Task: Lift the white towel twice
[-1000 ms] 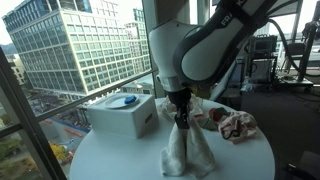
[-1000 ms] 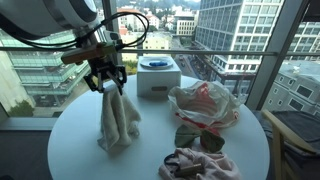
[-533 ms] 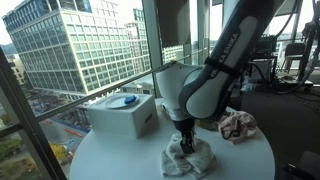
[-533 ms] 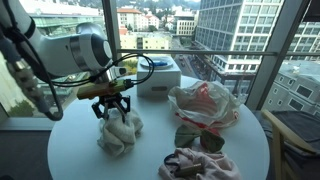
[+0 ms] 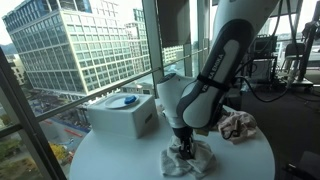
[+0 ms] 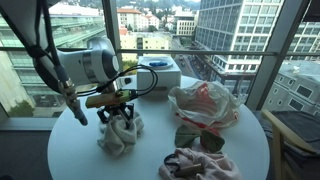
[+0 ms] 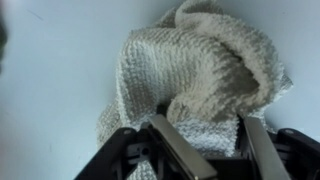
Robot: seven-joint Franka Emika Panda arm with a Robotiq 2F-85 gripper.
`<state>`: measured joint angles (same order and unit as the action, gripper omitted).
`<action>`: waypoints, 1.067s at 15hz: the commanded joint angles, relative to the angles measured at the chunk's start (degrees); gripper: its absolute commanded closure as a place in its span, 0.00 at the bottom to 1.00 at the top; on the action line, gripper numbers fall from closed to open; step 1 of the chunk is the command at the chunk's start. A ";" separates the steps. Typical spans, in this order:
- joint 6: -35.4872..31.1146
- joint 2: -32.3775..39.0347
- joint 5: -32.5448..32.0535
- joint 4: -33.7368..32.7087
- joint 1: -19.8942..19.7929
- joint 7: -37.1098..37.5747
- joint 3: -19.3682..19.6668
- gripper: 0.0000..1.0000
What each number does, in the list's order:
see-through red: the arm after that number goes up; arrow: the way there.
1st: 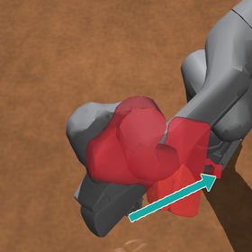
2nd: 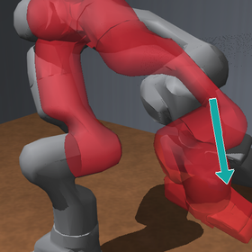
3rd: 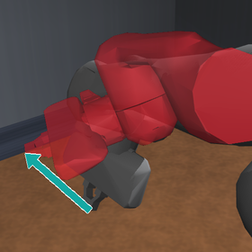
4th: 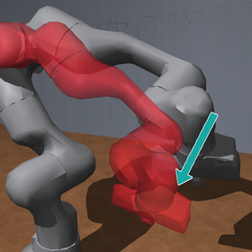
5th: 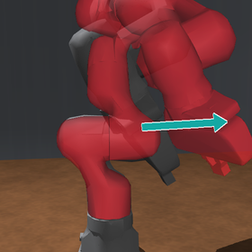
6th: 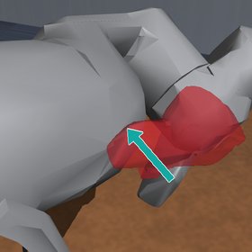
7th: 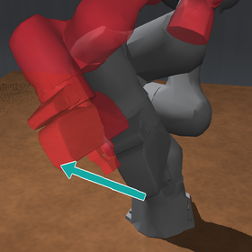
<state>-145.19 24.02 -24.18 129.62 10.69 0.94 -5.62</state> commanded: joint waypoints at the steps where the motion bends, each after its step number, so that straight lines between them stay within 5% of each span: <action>1: 1.12 -1.27 1.36 -0.64 0.92 -0.15 0.54 0.10; 3: 0.94 -2.91 2.15 0.32 0.67 -0.78 -0.03 0.00; 14: 0.17 -0.43 1.52 -4.46 2.09 -1.96 -0.28 0.00; 15: -0.10 -0.16 1.72 -4.77 1.93 -2.30 -0.29 0.25; 16: -0.17 0.16 1.95 -5.07 1.77 -2.56 -0.27 0.27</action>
<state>-145.11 22.97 -22.40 126.45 12.14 -0.16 -6.42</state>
